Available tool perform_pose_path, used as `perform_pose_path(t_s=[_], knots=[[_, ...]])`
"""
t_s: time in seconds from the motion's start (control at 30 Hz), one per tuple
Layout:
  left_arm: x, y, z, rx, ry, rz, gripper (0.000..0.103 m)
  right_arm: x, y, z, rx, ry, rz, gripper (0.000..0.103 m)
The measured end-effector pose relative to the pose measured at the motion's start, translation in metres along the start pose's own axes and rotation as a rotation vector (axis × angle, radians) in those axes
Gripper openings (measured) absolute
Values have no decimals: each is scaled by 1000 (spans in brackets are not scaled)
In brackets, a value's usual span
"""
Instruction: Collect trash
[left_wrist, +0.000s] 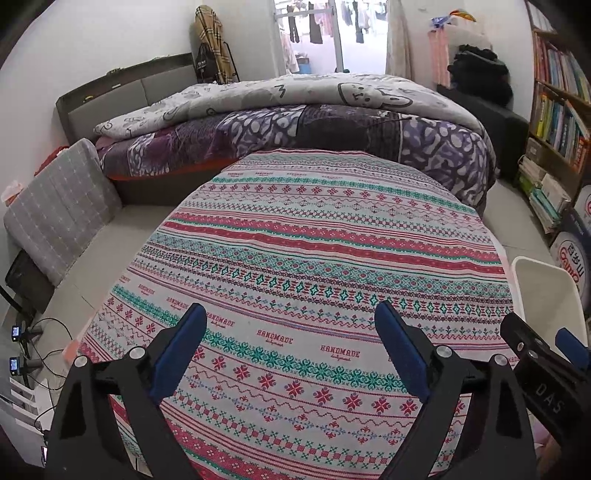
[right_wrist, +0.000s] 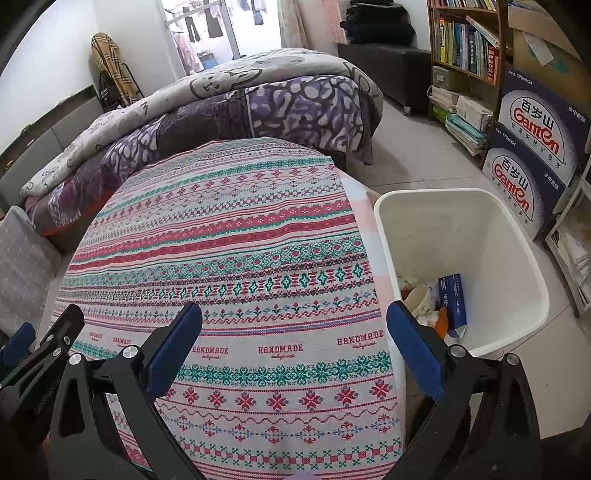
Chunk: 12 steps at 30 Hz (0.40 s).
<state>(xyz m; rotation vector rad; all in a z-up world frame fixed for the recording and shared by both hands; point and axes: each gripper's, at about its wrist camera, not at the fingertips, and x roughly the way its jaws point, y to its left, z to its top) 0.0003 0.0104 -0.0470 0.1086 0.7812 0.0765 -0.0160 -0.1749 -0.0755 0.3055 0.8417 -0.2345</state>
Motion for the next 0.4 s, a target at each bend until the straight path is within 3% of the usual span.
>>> perform_pose_path(t_s=[0.4], knots=[[3, 2, 2, -28, 11, -3, 93, -2, -2, 1, 8, -11, -8, 96]])
